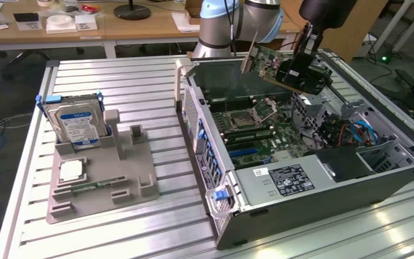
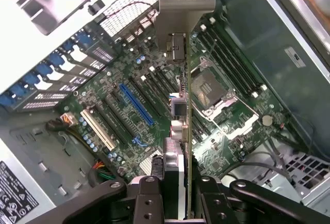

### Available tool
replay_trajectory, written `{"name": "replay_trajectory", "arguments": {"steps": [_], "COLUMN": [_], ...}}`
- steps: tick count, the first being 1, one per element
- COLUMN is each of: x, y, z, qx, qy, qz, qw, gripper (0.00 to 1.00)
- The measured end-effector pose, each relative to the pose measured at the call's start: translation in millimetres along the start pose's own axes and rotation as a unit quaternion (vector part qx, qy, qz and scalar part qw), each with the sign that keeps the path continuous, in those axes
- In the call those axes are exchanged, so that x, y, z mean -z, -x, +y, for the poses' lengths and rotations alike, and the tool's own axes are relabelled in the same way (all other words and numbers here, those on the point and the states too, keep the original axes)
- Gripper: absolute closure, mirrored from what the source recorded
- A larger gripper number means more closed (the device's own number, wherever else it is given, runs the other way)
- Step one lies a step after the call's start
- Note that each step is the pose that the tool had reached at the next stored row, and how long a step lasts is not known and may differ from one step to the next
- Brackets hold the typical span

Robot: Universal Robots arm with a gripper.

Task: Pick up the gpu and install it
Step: 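Insert the gpu into the slot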

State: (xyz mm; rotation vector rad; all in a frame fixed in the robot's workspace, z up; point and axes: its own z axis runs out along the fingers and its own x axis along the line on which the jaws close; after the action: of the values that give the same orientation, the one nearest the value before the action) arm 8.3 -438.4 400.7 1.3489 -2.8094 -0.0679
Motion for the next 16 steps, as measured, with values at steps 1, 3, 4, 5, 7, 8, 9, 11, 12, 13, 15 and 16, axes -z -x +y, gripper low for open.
{"name": "replay_trajectory", "arguments": {"steps": [1, 3, 4, 5, 7, 8, 9, 11, 12, 13, 15, 16], "x": [0.0, 0.0, 0.0, 0.0, 0.0, 0.0, 0.0, 0.0, 0.0, 0.0, 0.0, 0.0], "y": [0.0, 0.0, 0.0, 0.0, 0.0, 0.0, 0.0, 0.0, 0.0, 0.0, 0.0, 0.0], "z": [0.0, 0.0, 0.0, 0.0, 0.0, 0.0, 0.0, 0.0, 0.0, 0.0, 0.0, 0.0], "qx": [0.005, 0.016, 0.022, 0.027, 0.038, 0.044, 0.050, 0.062, 0.068, 0.075, 0.088, 0.094], "qy": [0.0000, 0.0000, -0.0001, -0.0001, -0.0001, -0.0001, -0.0001, -0.0002, -0.0002, -0.0002, -0.0002, -0.0003], "qz": [0.0002, 0.0008, 0.0011, 0.0013, 0.0019, 0.0021, 0.0025, 0.0031, 0.0034, 0.0037, 0.0044, 0.0047], "qw": [1.0000, 0.9999, 0.9998, 0.9996, 0.9993, 0.9990, 0.9988, 0.9981, 0.9977, 0.9972, 0.9961, 0.9955], "gripper": [0.71, 0.71, 0.71, 0.71, 0.71, 0.71, 0.71, 0.71, 0.71, 0.71, 0.71, 0.71]}}
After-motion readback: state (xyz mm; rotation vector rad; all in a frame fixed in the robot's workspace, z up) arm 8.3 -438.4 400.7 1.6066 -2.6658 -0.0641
